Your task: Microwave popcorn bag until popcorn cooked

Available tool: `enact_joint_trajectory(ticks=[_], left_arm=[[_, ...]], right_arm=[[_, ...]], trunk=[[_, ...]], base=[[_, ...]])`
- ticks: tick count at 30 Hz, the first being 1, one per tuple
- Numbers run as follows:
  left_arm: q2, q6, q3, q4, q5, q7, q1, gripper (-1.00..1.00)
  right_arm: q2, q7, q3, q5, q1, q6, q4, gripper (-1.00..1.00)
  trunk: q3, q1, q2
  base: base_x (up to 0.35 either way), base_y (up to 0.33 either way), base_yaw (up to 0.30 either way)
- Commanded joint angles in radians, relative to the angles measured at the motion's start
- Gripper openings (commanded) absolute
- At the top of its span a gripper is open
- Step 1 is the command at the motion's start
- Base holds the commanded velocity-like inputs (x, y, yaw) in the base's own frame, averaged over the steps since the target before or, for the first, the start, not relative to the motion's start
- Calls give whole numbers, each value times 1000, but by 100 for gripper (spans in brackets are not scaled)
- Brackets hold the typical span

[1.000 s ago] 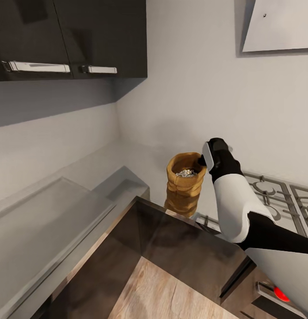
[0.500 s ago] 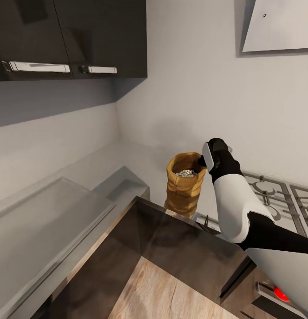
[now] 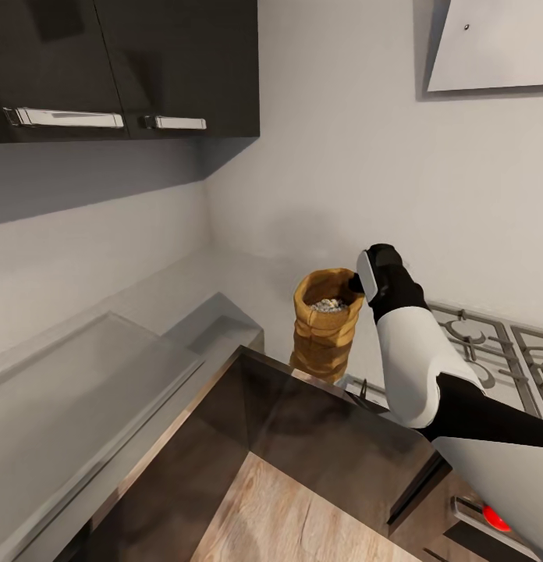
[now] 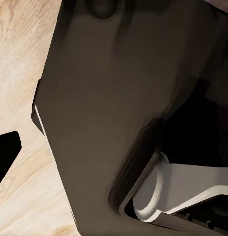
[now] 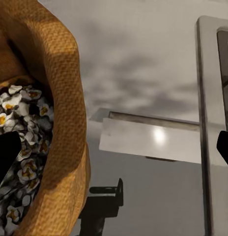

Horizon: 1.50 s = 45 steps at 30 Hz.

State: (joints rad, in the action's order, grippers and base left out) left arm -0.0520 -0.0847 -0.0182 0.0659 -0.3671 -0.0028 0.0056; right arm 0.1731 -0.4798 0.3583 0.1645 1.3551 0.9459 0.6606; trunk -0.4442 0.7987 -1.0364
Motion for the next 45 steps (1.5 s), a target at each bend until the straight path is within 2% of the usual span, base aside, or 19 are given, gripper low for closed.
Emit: enact_joint_trajectory(ticks=[1,8,15,16,23,30,45], left_arm=[[0,-1,-1,2,-4,0,1,100],[0,-1,-1,2,-4,0,1,100],[0,-1,-1,2,-4,0,1,100],[0,-1,0,2,-4,0,1,100],[0,-1,-1,2,-4,0,1,100],[0,-1,-1,2,-4,0,1,100],[0,-1,-1,2,-4,0,1,100]], right_arm=[[1,4,5,9,1,-1,0,100],[1,6,6,8,-1,-40,-9,100],[1,9,5,7,-41,-80,-25,100],[1,9,5,7,-41,-173,-27,100],[1,10,5,5,-42,-173,-32,100],[1,10,5,-48,-42,-172,-71,100],[1,10,5,-53,-42,-173,-94,100]], trunk=[[-1,0,-1],[-1,0,-1],[-1,0,-1],[-1,0,-1],[-1,0,-1],[-1,0,-1],[-1,0,-1]], base=[[0,0,0],[0,0,0],[0,0,0],[0,0,0],[0,0,0],[0,0,0],[0,0,0]])
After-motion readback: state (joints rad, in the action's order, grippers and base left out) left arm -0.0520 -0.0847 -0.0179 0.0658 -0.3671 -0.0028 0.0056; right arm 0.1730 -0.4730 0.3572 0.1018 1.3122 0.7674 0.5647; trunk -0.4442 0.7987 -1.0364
